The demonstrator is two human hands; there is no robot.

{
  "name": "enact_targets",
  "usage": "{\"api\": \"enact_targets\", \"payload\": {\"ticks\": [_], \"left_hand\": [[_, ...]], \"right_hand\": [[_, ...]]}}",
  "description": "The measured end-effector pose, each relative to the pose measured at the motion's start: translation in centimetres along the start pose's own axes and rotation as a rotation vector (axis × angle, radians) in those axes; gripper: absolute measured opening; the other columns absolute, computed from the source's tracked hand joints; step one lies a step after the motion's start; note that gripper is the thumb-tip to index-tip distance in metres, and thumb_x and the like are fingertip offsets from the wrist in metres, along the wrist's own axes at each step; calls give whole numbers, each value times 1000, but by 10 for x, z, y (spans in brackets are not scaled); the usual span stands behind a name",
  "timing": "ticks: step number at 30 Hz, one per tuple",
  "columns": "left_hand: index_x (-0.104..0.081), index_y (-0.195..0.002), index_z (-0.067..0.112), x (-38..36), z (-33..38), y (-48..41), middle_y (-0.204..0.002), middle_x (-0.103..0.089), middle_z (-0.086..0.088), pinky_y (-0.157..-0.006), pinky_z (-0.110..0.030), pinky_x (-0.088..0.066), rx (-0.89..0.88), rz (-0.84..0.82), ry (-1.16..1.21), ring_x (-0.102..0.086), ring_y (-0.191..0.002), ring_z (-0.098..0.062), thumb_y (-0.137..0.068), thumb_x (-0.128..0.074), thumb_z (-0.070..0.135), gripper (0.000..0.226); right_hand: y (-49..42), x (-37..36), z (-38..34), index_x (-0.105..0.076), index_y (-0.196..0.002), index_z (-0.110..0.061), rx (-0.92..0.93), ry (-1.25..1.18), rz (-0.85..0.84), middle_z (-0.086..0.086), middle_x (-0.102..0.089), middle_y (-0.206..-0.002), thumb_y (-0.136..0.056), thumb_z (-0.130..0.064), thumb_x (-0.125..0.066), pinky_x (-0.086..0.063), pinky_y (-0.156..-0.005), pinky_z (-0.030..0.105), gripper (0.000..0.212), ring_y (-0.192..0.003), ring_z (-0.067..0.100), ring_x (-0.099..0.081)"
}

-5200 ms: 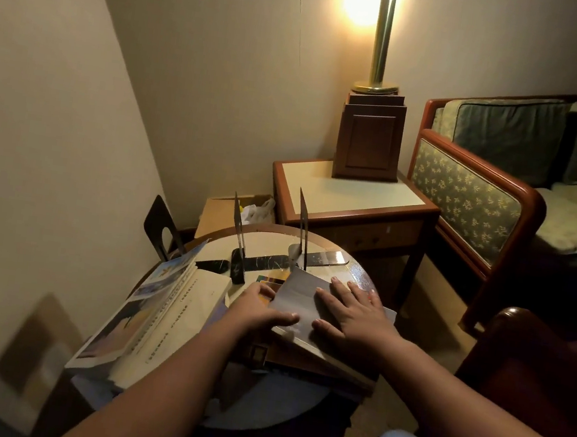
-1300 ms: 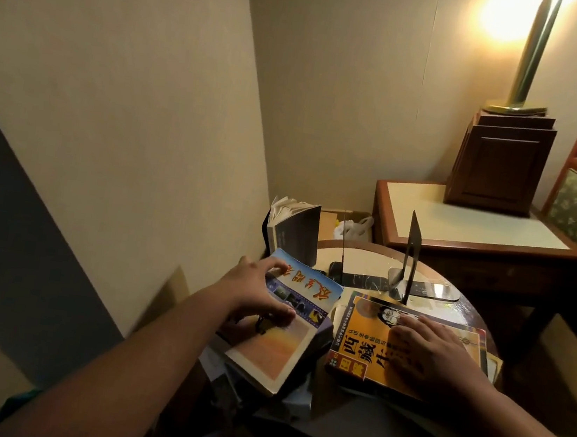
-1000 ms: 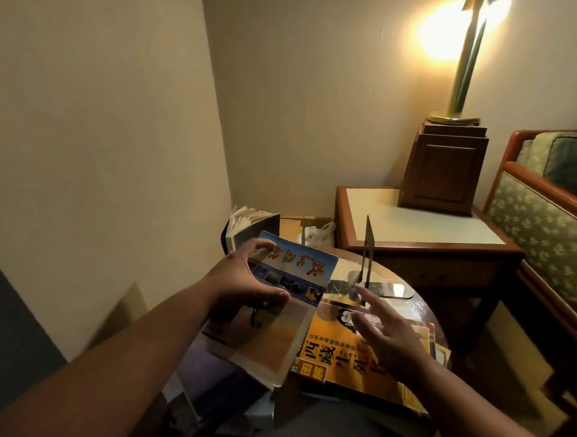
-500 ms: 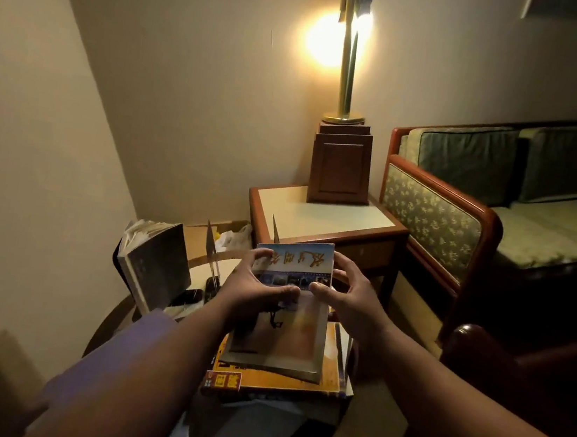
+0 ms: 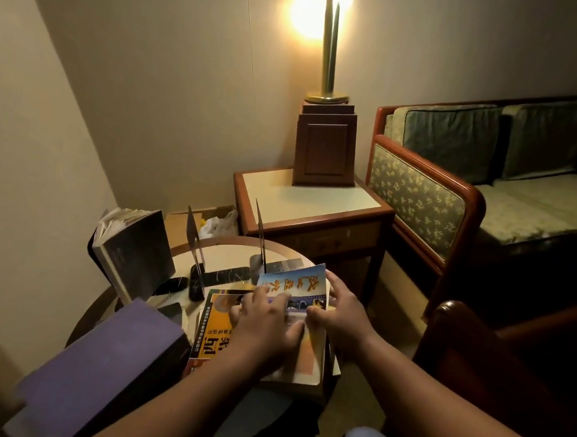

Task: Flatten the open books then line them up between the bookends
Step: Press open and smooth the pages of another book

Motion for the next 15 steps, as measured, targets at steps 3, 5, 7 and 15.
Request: {"api": "enact_targets", "payload": {"ticks": [3,5,7,15], "left_hand": [[-20,-152,25,-18,15,9,-157,-18,-9,-112,-55,-29,-18,-135,7,-17,-144,-33,-79,-50,77,95],[-10,-155,19,-26,20,14,-161,-8,-11,-114,-58,-24,0,-230,-4,-9,-147,-36,-75,-53,80,110],[-8,-156,18,-22,21,16,-161,-7,-12,-114,-56,-26,9,-234,29,-9,-147,-37,-73,-58,76,113],[-53,-124,20,65,-2,3,-113,-64,-3,-78,-28,-58,17,-24,462,-63,-96,-14,-80,-74,29,50]], "right_hand": [[-1,0,-4,-30,-152,-28,-4,-22,-3,-7,-52,-119,-87,-13,-72,-58,-88,38,79,-113,19,-59],[-1,0,-3,-31,-152,-27,-15,-33,8,-3,-53,-123,-89,-15,-71,-57,-86,35,76,-113,17,-57],[1,2,-1,-31,-152,-25,-33,-67,8,3,-52,-132,-92,-24,-69,-55,-84,32,71,-115,18,-55],[3,-4,-2,-40,-148,-21,-96,-13,-21,12,-49,-144,-97,-45,-54,-52,-98,47,58,-123,26,-56]]}}
Point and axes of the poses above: each hand's wrist, its own y-axis away from the middle knuckle, its own x-axis out of the back of the hand, z = x × y, the point moved 9 cm from there along -y, towards the middle knuckle
